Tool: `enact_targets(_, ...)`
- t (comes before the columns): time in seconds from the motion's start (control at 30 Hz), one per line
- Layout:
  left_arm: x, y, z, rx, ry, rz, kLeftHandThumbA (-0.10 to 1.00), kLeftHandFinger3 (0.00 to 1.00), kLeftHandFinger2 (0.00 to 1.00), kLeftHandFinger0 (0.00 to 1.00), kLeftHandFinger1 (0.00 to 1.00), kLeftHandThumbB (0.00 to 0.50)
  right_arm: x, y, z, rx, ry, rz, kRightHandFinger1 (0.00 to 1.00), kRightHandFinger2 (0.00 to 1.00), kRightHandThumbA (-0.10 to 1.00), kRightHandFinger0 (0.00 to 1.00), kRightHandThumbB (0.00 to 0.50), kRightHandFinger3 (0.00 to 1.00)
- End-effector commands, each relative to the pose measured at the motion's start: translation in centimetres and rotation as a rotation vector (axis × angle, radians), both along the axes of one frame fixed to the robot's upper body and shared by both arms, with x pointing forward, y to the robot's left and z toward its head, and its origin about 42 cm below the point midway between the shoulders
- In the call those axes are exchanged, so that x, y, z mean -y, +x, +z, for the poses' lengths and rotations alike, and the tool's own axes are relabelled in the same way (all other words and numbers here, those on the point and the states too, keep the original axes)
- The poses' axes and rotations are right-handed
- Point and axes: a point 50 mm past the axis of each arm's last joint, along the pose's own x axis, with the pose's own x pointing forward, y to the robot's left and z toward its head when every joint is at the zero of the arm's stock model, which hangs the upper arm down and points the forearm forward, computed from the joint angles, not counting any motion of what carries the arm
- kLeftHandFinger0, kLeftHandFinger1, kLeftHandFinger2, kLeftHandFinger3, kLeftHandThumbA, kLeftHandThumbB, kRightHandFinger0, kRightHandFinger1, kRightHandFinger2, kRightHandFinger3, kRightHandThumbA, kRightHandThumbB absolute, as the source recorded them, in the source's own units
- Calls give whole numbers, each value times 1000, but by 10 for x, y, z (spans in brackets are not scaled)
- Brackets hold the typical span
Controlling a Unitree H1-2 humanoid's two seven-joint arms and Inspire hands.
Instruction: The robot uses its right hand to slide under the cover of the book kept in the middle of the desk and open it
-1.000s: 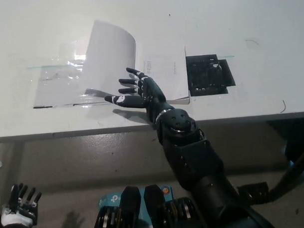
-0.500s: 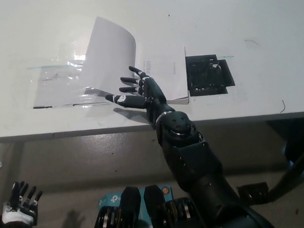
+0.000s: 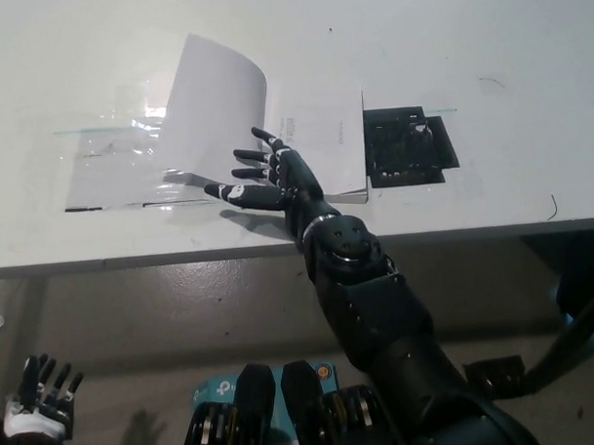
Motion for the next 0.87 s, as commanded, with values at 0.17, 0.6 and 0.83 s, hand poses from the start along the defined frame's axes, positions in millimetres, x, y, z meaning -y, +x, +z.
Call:
enact_targets(0.17,-9,-3,2,18,-3,44,893,800,756,595,652,121,2,10,91,115,50,30,695,799,1000,494,186,987)
enact_targets(0.6,-9,-12,-5,4,-11,55,926,858,823,573,684,115,54,6,156,172,264,-29,691,790,1000,496,186,971)
enact_targets(0.83,-10,-13,-5,6,-9,63,890,826,792,589,669,112,92,7,158,167,394,-108,661,764,1000,513,180,959)
